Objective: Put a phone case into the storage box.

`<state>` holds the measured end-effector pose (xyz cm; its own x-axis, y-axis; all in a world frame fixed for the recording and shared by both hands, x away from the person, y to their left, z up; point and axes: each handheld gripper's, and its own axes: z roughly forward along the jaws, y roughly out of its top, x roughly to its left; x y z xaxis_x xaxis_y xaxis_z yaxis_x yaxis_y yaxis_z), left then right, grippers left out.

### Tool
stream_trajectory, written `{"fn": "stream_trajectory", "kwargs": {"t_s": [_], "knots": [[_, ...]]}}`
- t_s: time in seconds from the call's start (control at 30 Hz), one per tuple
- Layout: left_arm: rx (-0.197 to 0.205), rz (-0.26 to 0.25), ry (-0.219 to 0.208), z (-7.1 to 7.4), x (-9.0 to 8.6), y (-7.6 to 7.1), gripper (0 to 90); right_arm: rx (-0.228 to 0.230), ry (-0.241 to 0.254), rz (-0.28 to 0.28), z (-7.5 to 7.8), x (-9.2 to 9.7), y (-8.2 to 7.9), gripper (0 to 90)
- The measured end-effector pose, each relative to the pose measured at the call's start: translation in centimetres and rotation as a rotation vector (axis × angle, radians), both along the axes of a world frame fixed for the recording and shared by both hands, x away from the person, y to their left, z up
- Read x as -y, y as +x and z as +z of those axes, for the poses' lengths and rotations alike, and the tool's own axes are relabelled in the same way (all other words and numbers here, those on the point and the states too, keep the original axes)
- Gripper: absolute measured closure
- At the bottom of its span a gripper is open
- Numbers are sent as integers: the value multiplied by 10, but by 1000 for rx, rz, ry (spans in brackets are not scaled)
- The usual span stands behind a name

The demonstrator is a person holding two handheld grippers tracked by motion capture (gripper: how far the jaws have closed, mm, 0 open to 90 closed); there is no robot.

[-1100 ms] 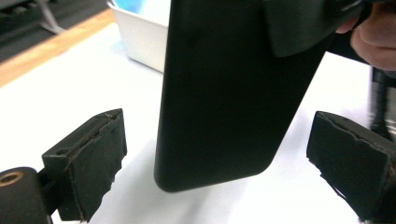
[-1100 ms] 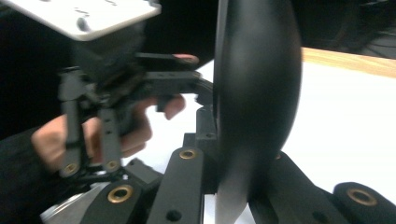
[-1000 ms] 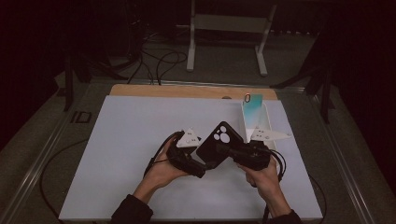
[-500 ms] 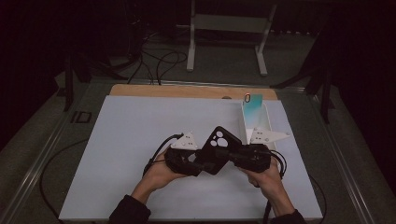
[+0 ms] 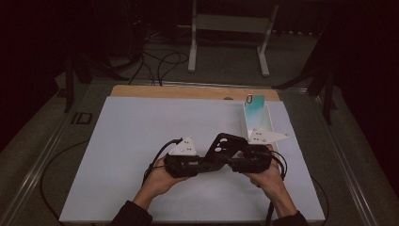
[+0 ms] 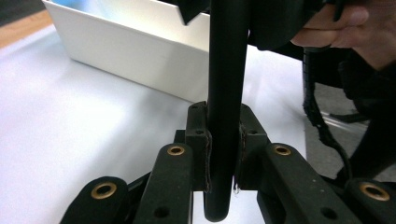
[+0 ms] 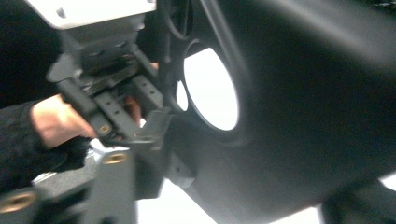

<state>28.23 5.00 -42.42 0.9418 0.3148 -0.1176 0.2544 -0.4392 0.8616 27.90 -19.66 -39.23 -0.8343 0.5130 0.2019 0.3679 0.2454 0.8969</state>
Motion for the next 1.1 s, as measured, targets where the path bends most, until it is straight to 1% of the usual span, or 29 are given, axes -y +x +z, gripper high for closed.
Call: {"fn": "stream_trajectory", "kwargs": {"t_s": [0.03,0.07,0.1,0.13,0.17,0.2,0.27,0.3,0.33,0.4,0.47,0.57,0.67,0.73,0.83,0.9,0.97,1.1], "knots": [[5,13,0,0,0,-1,798,0,0,0,0,0,0,329],[9,22,-9,0,-1,-1,800,21,-19,-28,0,-1,-1,293],[11,30,-14,0,-2,0,800,29,-29,-52,1,-2,-2,247],[11,30,-14,0,-2,0,801,29,-29,-52,1,-2,-2,247],[21,77,-18,0,-6,0,801,32,-30,-66,2,-2,-3,216],[22,94,-22,0,-7,1,803,42,-17,-112,4,0,-5,169],[30,124,-22,0,-10,1,803,41,11,-148,6,3,-6,147],[29,128,-24,0,-10,1,803,39,25,-168,7,4,-7,147],[31,135,-25,0,-11,1,803,39,42,-175,8,4,-7,149],[32,138,-20,0,-10,0,804,44,69,-206,10,4,-7,152],[36,140,-13,-1,-8,-1,803,43,99,-223,12,3,-7,152],[47,139,-1,-2,-4,-2,803,36,139,-253,15,0,-6,150],[58,139,11,-2,-1,-4,803,17,168,-276,15,-3,-4,147],[66,143,18,-2,1,-5,803,4,181,-290,15,-5,-3,134],[73,146,29,-3,3,-7,803,-6,202,-297,15,-8,-1,124],[66,149,33,-5,6,-9,803,-13,216,-303,15,-9,-1,123],[62,153,32,-6,7,-9,802,-11,224,-307,15,-11,-1,120],[53,161,32,-7,11,-11,802,-2,222,-325,14,-14,-1,117]]}}
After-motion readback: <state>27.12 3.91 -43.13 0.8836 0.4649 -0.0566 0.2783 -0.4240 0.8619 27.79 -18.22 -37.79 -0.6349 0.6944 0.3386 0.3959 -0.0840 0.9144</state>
